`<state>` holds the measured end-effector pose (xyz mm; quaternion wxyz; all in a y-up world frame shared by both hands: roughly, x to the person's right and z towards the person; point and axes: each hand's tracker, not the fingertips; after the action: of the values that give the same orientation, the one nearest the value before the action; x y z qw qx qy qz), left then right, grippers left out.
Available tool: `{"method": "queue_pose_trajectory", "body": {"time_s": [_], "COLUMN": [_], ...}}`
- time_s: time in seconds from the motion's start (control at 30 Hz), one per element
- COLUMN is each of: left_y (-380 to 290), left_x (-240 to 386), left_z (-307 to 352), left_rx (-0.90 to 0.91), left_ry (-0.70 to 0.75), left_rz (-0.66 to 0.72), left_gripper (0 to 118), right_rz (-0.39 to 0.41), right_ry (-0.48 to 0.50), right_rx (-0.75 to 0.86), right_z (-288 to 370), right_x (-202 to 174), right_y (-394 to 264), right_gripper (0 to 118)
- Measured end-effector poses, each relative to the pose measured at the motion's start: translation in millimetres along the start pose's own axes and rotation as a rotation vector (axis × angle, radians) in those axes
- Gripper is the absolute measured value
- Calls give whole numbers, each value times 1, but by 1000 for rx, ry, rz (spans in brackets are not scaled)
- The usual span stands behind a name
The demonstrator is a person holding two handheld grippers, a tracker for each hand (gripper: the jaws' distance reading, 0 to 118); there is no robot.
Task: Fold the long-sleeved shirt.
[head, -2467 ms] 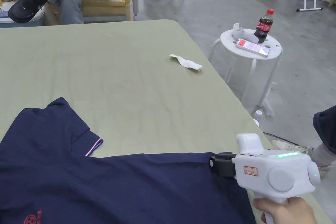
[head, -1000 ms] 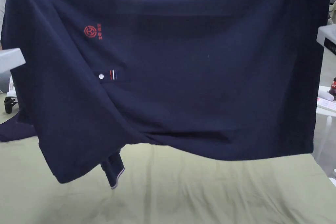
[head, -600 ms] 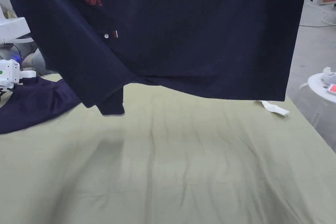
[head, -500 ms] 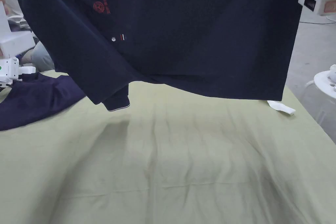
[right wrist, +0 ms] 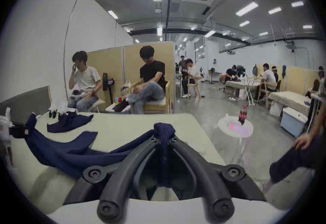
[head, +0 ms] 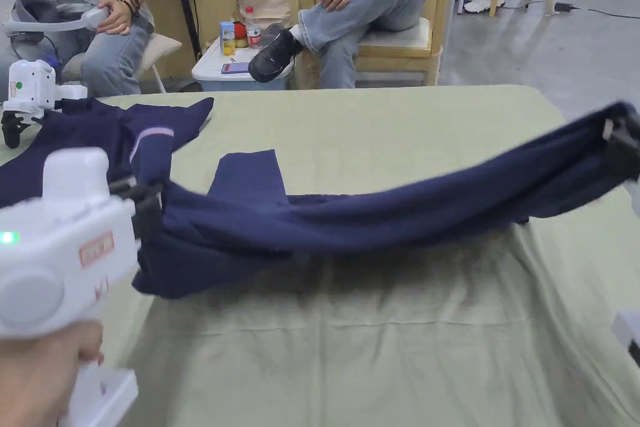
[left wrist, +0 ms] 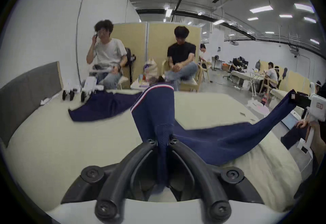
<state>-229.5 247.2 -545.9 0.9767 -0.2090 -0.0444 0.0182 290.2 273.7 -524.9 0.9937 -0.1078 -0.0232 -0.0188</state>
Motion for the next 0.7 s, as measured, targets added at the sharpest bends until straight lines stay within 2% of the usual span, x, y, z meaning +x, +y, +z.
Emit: {"method": "queue_pose_trajectory", "body": {"time_s": [0.13, 0.3, 0.53, 0.6, 0.63, 0.67, 0.7], "left_y": [-63, -120, -157, -164, -165, -167, -169], "left_x": [8, 12, 12, 16, 19, 25, 27], "left_z": [69, 147, 225, 236, 241, 249, 259], "left_rx": [-59, -135, -298, -381, -404, -394, -403], "left_ry": [-8, -20, -57, -43, -46, -45, -27], "left_rz": [16, 70, 139, 121, 120, 127, 125], "left_gripper": [5, 5, 5, 5, 6, 8, 12], "right_rz": [-29, -80, -45, -29, -30, -37, -13], "right_ry": [20, -7, -89, -79, -77, -98, -123], "right_rx": [-28, -93, -257, -341, -384, -414, -423], "right_z": [68, 164, 263, 278, 284, 291, 298], "right_x": [10, 17, 29, 29, 29, 28, 31], "right_y": [-55, -103, -153, -162, -167, -170, -171], "right_gripper": [6, 6, 6, 7, 14, 26, 40]}}
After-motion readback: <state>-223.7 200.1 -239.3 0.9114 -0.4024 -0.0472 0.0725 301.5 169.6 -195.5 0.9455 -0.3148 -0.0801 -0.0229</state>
